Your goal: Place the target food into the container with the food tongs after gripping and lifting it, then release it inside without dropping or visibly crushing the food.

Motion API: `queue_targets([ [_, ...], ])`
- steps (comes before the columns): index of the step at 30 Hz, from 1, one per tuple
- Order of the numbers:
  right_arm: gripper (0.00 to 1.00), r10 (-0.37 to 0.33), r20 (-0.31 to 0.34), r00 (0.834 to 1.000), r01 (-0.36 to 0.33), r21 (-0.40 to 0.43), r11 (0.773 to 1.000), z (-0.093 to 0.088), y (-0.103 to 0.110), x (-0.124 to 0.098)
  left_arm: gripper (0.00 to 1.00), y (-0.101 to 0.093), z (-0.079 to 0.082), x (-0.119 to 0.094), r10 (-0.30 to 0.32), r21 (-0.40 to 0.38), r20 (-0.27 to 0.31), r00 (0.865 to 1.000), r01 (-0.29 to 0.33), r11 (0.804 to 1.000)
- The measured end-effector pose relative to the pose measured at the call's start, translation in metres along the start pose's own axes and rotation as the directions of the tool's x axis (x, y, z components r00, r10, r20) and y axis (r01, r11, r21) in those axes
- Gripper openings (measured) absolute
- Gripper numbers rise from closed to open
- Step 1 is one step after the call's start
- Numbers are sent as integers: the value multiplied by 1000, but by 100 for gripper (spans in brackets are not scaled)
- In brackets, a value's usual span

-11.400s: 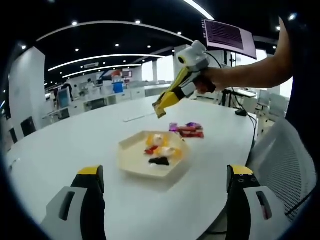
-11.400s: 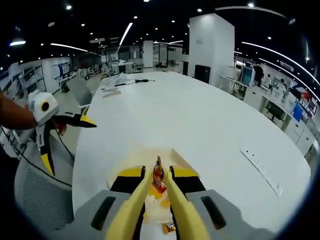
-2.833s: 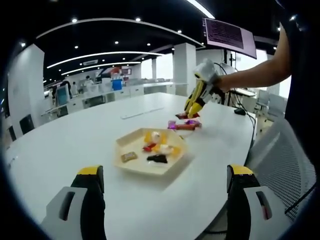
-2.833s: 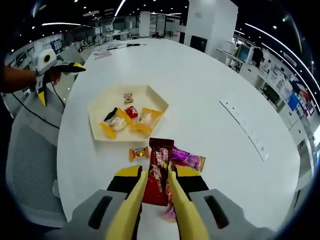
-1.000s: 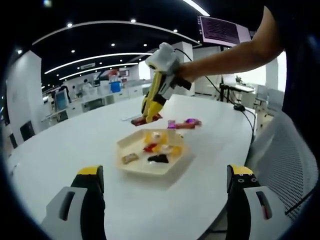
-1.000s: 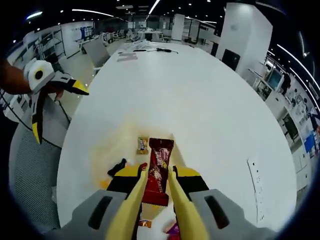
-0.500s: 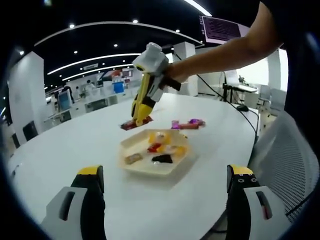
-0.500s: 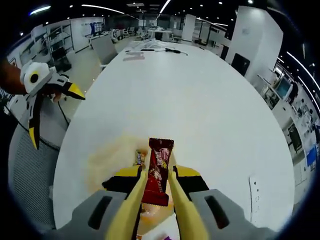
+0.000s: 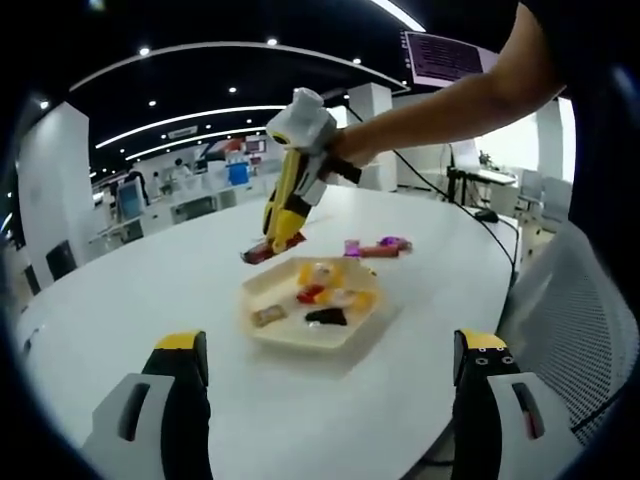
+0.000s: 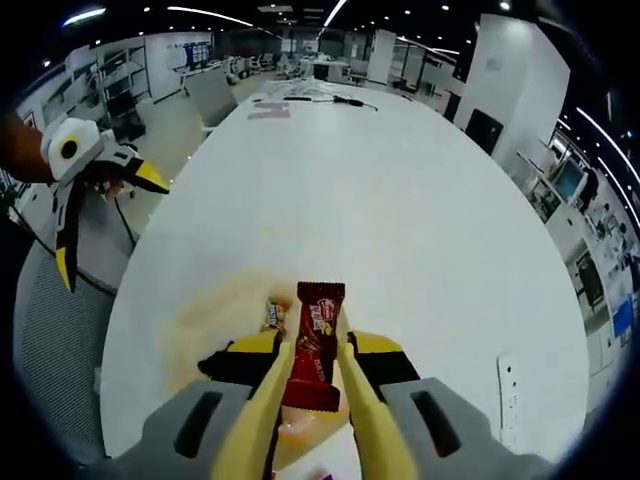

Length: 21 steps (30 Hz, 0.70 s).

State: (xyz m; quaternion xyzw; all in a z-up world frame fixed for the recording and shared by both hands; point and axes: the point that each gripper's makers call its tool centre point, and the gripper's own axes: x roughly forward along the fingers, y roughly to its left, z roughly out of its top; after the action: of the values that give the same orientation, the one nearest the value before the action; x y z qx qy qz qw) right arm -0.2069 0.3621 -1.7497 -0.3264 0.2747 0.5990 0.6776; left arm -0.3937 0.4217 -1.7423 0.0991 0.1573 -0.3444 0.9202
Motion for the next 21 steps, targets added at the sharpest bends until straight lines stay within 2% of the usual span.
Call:
queue_targets([
  [21,27,-21,18,1000,21,21,1000,1,-2,-17,99,2,1,-1,3,-1,5,1000,-3,1000],
])
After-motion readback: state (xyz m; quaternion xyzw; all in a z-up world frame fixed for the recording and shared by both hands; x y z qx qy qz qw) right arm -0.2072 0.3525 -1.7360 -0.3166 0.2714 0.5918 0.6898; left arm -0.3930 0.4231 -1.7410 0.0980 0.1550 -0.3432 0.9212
